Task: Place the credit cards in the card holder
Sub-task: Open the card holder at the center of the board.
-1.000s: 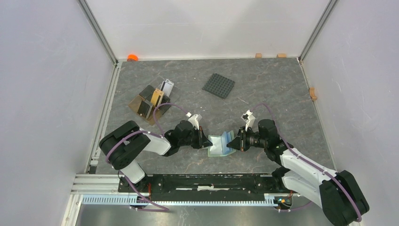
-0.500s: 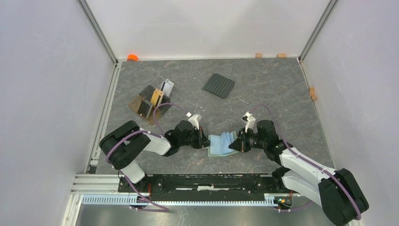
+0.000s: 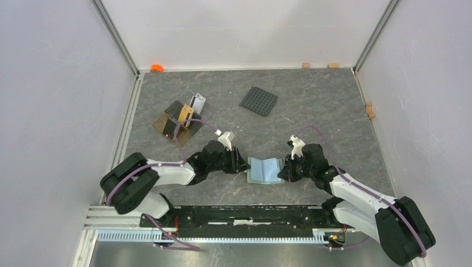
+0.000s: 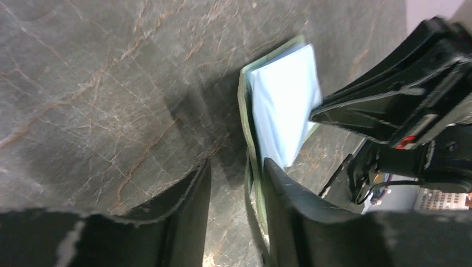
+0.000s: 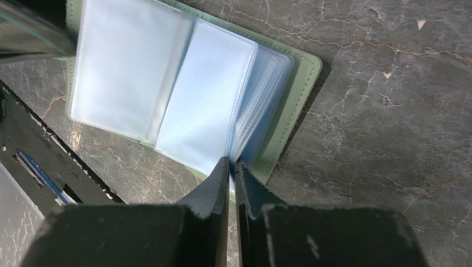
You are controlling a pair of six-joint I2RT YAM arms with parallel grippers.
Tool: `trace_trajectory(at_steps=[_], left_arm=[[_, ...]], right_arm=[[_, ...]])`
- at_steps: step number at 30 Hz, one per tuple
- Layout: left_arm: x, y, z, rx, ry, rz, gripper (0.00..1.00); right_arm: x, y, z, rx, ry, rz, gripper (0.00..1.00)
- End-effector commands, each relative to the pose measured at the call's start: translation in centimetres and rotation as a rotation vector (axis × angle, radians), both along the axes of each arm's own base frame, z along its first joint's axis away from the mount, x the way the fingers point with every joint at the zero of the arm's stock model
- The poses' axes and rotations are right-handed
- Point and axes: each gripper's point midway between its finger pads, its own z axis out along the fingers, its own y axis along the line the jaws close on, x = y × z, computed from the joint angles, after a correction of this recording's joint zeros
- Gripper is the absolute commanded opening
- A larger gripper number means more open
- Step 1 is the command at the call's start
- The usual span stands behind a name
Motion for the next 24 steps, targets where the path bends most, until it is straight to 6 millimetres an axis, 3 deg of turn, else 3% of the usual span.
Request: trace_trajectory(at_steps=[1, 7, 13, 16, 18, 24], left_arm=[[1.1, 1.3, 2.4, 0.030, -0.096, 0.043, 0.54], [1.2, -0.1, 4.7, -0.045, -0.127, 0.009, 0.74], [1.5, -1.3, 2.5, 0.001, -0.075, -0.029, 0.82], [1.3, -2.3, 2.0, -0.016, -0.051, -0.057, 0.81], [1.1, -3.1, 1.8, -0.027, -0.039, -0.079, 0.72], [1.0, -3.1, 1.0, -0.021, -0.021, -0.069, 0.14]], right_arm=[[0.9, -0.4, 0.3, -0.037, -0.036, -0.013, 0.10], [0.9, -0.4, 0.2, -0.037, -0.037, -0.011, 0.10], [0.9, -0.4, 0.3, -0.036, -0.037, -0.010, 0.10], [0.9, -0.6, 0.2, -0.044, -0.038, -0.013, 0.10], [0.9, -0.7, 0.1, -0.052, -0.038, -0.017, 0.10], [1.8, -2.5, 1.1, -0.149, -0.080, -0.071, 0.11]])
